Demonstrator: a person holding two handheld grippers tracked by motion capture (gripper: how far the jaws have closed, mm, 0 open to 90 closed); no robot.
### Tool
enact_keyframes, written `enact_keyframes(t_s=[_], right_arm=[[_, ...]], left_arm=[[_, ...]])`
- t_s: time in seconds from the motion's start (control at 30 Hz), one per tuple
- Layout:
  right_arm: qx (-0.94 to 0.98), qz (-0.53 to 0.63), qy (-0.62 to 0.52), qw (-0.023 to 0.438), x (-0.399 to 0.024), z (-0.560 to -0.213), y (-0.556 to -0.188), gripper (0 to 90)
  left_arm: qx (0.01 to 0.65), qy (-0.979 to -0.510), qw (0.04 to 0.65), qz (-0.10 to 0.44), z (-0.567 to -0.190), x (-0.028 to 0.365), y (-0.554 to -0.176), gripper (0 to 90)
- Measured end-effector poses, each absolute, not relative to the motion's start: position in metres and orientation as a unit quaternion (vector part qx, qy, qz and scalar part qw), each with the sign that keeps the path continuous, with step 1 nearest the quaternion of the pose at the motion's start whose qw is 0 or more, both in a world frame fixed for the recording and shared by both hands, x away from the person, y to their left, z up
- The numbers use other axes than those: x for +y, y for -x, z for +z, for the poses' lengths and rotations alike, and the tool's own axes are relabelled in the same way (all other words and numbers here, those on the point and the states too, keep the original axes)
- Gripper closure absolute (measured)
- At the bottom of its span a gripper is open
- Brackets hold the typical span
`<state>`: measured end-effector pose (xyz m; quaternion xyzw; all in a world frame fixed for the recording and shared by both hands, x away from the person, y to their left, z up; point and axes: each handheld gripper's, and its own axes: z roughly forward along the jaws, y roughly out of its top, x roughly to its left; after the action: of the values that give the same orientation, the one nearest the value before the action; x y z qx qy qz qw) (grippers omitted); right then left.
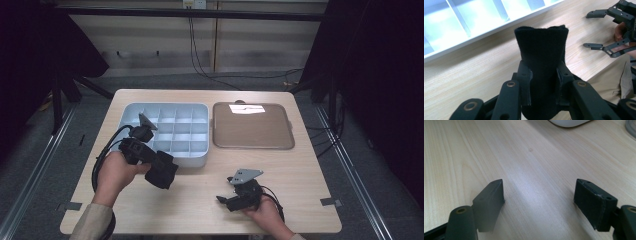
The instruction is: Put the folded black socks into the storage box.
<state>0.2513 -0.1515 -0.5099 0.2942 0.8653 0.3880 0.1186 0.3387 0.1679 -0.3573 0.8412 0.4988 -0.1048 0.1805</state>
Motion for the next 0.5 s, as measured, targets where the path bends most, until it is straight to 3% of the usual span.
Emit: enact_keyframes(t_s=[0.5], right_arm=[[0.865,0.388,-0.294,0.118,-0.152,-0.51,-0.251,23.9]], left_arm=[[0.512,-0.834,0.186,-0.089,-0.337,0.182,-0.35,71.0]])
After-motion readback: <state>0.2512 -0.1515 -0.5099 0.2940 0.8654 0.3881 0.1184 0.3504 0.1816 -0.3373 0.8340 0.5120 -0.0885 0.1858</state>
